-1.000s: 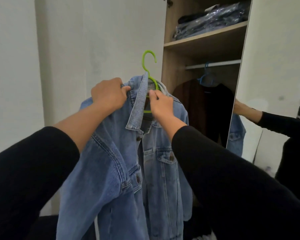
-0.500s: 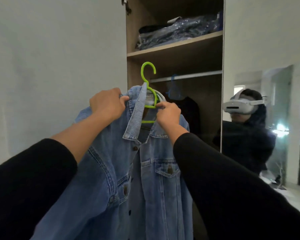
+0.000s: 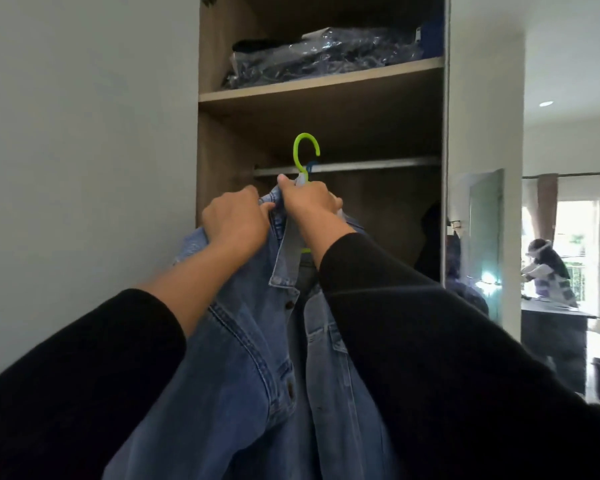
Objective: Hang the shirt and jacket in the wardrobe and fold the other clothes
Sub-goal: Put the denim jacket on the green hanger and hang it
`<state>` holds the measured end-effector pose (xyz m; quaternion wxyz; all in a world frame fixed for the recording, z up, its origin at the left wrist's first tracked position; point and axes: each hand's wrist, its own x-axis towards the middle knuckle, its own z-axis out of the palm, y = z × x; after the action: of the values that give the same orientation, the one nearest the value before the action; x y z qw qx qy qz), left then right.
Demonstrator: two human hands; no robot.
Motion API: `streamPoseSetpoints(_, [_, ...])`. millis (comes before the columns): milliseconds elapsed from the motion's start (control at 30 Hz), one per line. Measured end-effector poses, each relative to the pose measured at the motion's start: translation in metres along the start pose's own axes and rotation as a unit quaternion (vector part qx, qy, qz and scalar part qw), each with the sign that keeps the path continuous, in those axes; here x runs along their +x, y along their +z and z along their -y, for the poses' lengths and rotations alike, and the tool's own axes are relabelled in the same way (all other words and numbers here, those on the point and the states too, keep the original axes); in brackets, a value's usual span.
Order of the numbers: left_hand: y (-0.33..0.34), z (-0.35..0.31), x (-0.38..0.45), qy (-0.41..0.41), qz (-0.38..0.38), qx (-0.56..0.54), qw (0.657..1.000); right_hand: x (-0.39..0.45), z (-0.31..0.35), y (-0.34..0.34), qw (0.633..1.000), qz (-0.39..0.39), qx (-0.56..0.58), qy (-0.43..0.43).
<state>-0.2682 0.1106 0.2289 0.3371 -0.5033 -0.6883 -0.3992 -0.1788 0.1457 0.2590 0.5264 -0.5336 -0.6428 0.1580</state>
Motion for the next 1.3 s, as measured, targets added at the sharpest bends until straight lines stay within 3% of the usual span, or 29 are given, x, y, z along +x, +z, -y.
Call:
streamPoseSetpoints(167, [0.033,-0.018,0.019,0.015,-0.016,-0.014,1.000,0.040,-0.002,0.011,0.992,-0.017,0.127,-0.004])
streamPoseSetpoints(267, [0.044,-0.017,0.033,0.041,0.014,-0.051,0.998,0.063,-0.008,0.020,0.981,-0.045,0.191,0.006])
streamPoseSetpoints(467, [0.050,0.008,0.047,0.136,0.105,-0.035,0.985,0.105,-0.017,0.013,0.984,-0.068,0.166,-0.006])
streamPoseSetpoints(800, [0.091,-0.023,0.074,0.194,0.017,-0.102,0.976,0.155,-0.017,0.011,0.970,-0.087,0.226,0.036])
streamPoseSetpoints(1300, [0.139,-0.061,0.097,0.212,0.075,-0.100,0.969,0.227,-0.063,0.032,0.971,-0.057,0.225,0.059])
